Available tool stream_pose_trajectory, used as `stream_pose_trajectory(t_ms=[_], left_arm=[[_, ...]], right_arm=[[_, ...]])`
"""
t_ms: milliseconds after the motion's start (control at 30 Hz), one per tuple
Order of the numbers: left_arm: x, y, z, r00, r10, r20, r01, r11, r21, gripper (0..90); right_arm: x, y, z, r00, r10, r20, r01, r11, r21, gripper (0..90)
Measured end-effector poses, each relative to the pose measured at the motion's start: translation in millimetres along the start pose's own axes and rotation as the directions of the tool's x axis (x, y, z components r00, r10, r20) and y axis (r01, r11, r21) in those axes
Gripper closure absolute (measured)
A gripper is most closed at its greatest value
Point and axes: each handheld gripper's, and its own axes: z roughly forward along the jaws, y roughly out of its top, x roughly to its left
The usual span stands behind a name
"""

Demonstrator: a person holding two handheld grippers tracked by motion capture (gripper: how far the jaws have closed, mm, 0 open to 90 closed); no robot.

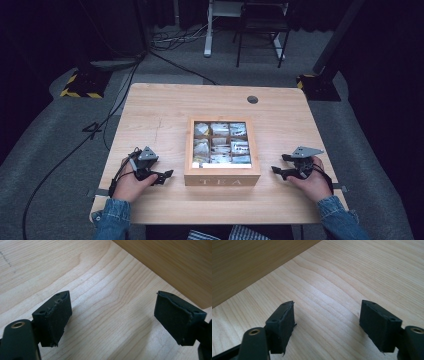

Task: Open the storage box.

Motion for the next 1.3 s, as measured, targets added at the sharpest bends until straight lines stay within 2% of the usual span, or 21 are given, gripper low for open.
stream_pose_trajectory(t_ms=[33,133,233,333,533,633,667,733,800,833,867,900,933,1067,1167,1267,1300], left_arm=[[3.2,-2.3,-2.1,0.9997,0.025,-0.006,-0.025,0.9997,0.007,16.5],[6.9,-4.0,-3.9,0.9997,0.025,-0.002,-0.025,0.9997,0.007,16.6],[10.8,-5.0,-5.3,0.9998,0.014,-0.013,-0.014,0.9999,0.008,16.5],[12.2,-4.8,-4.6,0.9991,-0.017,-0.038,0.017,0.9998,0.005,15.7],[12.3,-4.2,-4.4,0.9989,-0.017,-0.043,0.017,0.9998,0.008,15.1],[12.4,-4.0,-4.1,0.9988,-0.019,-0.045,0.019,0.9998,0.007,15.0],[12.3,-3.9,-4.0,0.9987,-0.021,-0.046,0.021,0.9997,0.007,15.0],[12.4,-3.6,-3.7,0.9982,-0.02,-0.056,0.02,0.9998,0.004,15.0],[12.2,-3.3,-3.6,0.9983,-0.025,-0.053,0.026,0.9996,0.009,15.0],[12.1,-3.3,-3.2,0.9984,-0.029,-0.049,0.03,0.9995,0.007,15.0],[11.9,-3.3,-3.1,0.9982,-0.029,-0.052,0.03,0.9996,0.005,15.1],[12.1,-3.3,-3.3,0.9984,-0.029,-0.049,0.029,0.9995,0.007,15.1],[12.3,-3.1,-3.2,0.9984,-0.028,-0.049,0.028,0.9996,0.008,15.1],[12.6,-2.6,-2.7,0.9984,-0.027,-0.05,0.028,0.9996,0.007,15.1],[13.0,-2.0,-2.5,0.9982,-0.022,-0.056,0.022,0.9997,0.008,15.1],[12.4,-1.8,-2.0,0.9977,-0.029,-0.062,0.029,0.9996,0.005,15.1],[12.4,-1.8,-2.0,0.9977,-0.029,-0.062,0.029,0.9996,0.005,15.0]], right_arm=[[-1.2,-0.5,-0.8,1.0,-0.001,0.001,0.001,1.0,-0.002,31.9],[-1.3,-1.0,-1.6,1.0,-0.002,0.003,0.002,1.0,-0.001,32.7],[-1.6,-1.5,-2.2,1.0,-0.007,-0.001,0.007,1.0,-0.003,33.5],[-1.5,-1.7,-2.5,1.0,-0.008,-0.003,0.008,1.0,-0.005,34.6],[-2.1,-2.1,-3.2,1.0,0.0,0.007,0.0,1.0,-0.011,42.1],[-1.2,-2.4,-4.2,1.0,-0.008,0.001,0.008,1.0,-0.017,52.7],[-1.2,-2.4,-4.2,1.0,-0.008,0.001,0.008,1.0,-0.017,52.7],[-0.3,-3.2,-5.4,1.0,-0.008,-0.002,0.008,1.0,-0.024,67.5],[-0.1,-2.7,-8.0,1.0,-0.005,0.006,0.005,1.0,-0.009,82.7],[0.0,-2.0,-9.3,0.9998,-0.008,0.016,0.008,1.0,0.003,87.8],[-0.5,0.8,-15.9,0.9996,0.015,0.023,-0.014,1.0,-0.011,90.0],[-0.5,0.8,-15.9,0.9996,0.015,0.023,-0.014,1.0,-0.011,90.0],[-1.4,2.5,-21.3,0.999,0.043,0.017,-0.042,0.998,-0.036,90.0],[-2.3,3.0,-30.7,0.9968,0.08,0.006,-0.079,0.994,-0.071,90.0],[-2.5,2.6,-34.5,0.9963,0.086,0.001,-0.086,0.992,-0.091,90.0],[-0.2,4.8,-43.1,0.995,0.09,-0.044,-0.096,0.985,-0.144,90.0],[-0.2,4.8,-43.1,0.995,0.09,-0.044,-0.096,0.985,-0.144,90.0]])
